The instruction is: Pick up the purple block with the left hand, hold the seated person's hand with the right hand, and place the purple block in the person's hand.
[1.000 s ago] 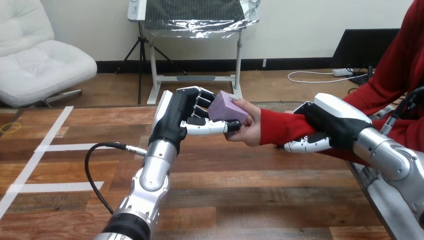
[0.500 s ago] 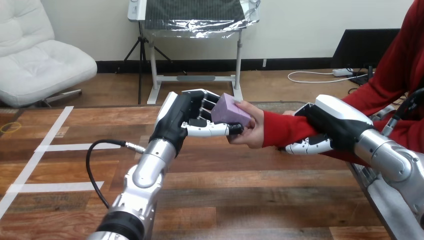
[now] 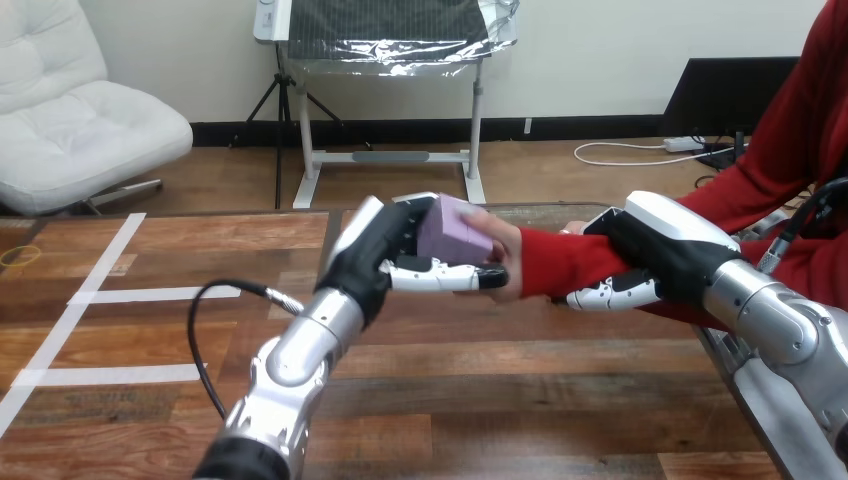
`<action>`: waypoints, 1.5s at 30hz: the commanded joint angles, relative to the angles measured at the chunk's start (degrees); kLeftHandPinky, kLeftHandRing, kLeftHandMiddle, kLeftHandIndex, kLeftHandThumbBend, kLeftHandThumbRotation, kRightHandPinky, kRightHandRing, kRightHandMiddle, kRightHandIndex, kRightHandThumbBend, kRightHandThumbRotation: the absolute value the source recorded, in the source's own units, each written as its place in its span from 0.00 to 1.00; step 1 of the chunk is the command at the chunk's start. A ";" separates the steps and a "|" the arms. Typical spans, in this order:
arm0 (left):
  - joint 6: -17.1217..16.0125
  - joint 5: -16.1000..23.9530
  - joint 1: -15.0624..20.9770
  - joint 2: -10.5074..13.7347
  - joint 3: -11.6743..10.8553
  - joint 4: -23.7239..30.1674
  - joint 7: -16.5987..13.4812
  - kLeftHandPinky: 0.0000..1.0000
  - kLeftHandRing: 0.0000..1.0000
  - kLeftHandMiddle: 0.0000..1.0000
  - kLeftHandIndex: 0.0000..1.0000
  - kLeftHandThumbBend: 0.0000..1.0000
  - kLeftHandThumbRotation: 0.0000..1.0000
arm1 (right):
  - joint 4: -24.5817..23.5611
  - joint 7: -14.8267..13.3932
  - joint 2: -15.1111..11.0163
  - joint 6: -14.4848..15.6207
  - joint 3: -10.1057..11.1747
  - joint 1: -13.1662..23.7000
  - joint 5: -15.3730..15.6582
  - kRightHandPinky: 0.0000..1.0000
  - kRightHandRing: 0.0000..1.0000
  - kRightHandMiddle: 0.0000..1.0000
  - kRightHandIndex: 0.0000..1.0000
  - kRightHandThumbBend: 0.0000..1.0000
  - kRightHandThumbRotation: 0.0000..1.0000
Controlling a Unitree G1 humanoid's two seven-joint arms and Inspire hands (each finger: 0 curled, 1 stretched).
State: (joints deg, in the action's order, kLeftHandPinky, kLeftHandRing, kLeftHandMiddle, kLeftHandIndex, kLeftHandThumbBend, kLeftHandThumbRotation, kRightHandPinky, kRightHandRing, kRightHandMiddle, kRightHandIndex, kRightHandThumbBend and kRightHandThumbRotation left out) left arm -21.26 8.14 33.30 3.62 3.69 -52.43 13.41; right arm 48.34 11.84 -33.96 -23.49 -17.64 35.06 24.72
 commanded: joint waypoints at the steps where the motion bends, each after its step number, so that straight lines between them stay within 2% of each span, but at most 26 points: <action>1: 1.37 -0.12 -1.25 0.81 1.25 6.04 1.47 0.93 0.94 0.93 0.95 1.00 0.88 | -2.39 -0.04 2.90 -2.00 0.96 2.00 -1.54 0.30 0.35 0.40 0.41 0.60 0.41; 9: 1.68 -1.64 -5.10 1.32 0.45 11.32 2.37 0.99 0.98 0.95 0.95 0.99 0.98 | -2.00 -0.02 2.49 -2.68 0.88 1.81 -1.35 0.30 0.34 0.39 0.41 0.63 0.46; 18: 1.53 -2.69 -9.24 1.74 -0.41 16.53 1.90 0.92 0.96 0.93 0.93 0.92 1.00 | -1.62 1.66 2.16 -2.72 0.92 1.62 -1.94 0.34 0.37 0.42 0.43 0.73 0.54; 23: 1.23 -1.70 -11.25 2.31 -0.27 19.03 0.51 0.93 0.94 0.92 0.91 0.92 1.00 | -1.93 3.76 1.85 -2.57 0.95 1.42 -2.29 0.39 0.43 0.47 0.48 0.79 0.62; 31: 0.86 -0.04 -13.98 3.10 -0.25 22.10 -1.72 0.99 0.96 0.91 0.90 0.94 1.00 | -2.46 6.22 1.12 -2.48 0.66 1.35 -1.85 0.50 0.56 0.61 0.64 0.89 0.78; 37: 0.67 0.08 -15.67 3.68 -0.44 23.67 -2.62 1.00 0.97 0.91 0.91 0.95 1.00 | -2.31 6.56 0.69 -3.20 0.50 1.19 -1.12 0.58 0.67 0.70 0.72 0.97 0.89; 45: 0.80 -0.60 -17.69 3.91 -1.07 25.33 -4.23 1.00 0.96 0.91 0.90 0.94 1.00 | -2.21 6.78 0.42 -3.70 0.61 0.74 -0.82 0.64 0.76 0.78 0.79 1.00 0.98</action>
State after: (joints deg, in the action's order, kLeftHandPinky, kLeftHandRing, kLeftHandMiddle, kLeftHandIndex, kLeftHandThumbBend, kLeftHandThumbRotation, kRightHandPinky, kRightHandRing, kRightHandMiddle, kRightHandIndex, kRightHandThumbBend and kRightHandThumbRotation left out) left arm -19.51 7.71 14.92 6.91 3.36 -31.38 10.64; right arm 48.27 18.24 -34.56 -25.46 -17.10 34.80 24.33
